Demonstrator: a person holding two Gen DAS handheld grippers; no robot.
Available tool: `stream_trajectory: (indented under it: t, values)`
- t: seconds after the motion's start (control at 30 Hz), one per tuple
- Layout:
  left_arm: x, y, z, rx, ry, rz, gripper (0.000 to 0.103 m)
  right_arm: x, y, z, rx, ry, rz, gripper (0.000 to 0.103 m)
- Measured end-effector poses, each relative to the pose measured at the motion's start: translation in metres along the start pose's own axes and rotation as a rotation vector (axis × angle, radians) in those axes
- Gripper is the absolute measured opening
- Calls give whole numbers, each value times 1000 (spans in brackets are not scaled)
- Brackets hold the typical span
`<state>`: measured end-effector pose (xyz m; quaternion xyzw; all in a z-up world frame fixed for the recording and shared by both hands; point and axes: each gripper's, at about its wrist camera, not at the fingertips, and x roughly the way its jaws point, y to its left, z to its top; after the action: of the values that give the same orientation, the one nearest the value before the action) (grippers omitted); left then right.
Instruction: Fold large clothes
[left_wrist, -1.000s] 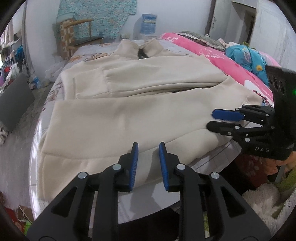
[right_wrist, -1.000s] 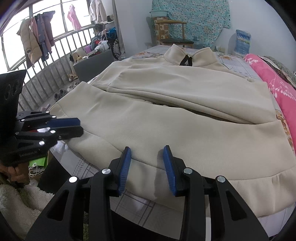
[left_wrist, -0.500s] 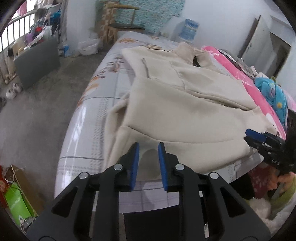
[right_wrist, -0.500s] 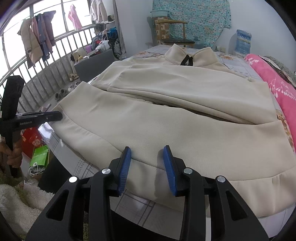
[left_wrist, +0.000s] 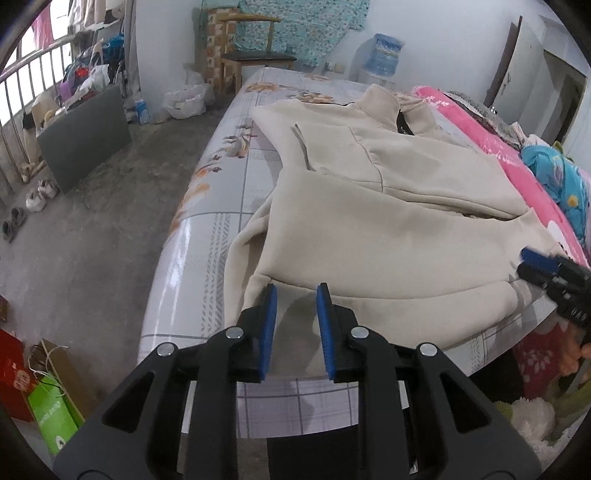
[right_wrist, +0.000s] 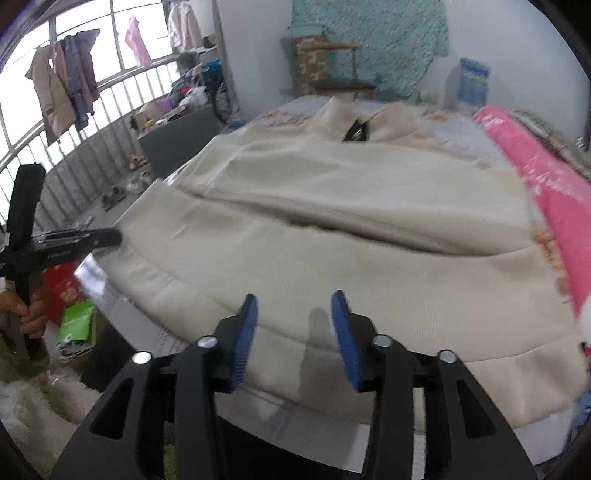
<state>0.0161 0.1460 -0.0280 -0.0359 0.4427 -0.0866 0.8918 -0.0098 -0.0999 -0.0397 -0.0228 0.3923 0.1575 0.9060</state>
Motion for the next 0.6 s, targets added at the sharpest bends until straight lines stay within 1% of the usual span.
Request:
stream_trajectory:
  t: [0.03, 0.13, 0.17, 0.23, 0.27, 0.3, 0.37, 0.4, 0.47, 0.5, 0.53, 0.6]
  values:
    - [0, 0, 1, -3, 2, -1, 21, -3, -4, 1, 9, -11, -18, 52]
    - [-4, 0, 4, -17, 1, -1, 23, -5, -24, 0, 57, -13, -78, 55]
    - [-8, 0, 6, -20, -8, 0, 25, -3, -30, 0, 74, -4, -95, 56]
    - [-14, -3, 8, -17, -29, 7, 36, 12, -44, -6, 118, 53, -151, 58]
    - [-17, -6, 10, -12, -38, 10, 37, 12, -45, -9, 119, 29, -149, 59]
    - [-18, -8, 12, -8, -43, 9, 39, 13, -45, -9, 116, 36, -148, 61]
    - [-21, -16, 16, -2, -49, -7, 43, 15, -42, -7, 100, 49, -167, 61]
    - [-21, -20, 17, 0, -51, -14, 46, 15, -41, -5, 98, 55, -173, 61]
    - [-18, -32, 21, 14, -48, -23, 50, 13, -41, -2, 105, 51, -171, 62]
    - [-16, -37, 23, 21, -44, -23, 51, 10, -42, 0, 107, 43, -175, 65]
    - [-13, -43, 25, 28, -40, -24, 55, 9, -42, 2, 106, 36, -190, 70]
    - [-3, -56, 29, 47, -25, -8, 59, 9, -46, 4, 107, 31, -230, 72]
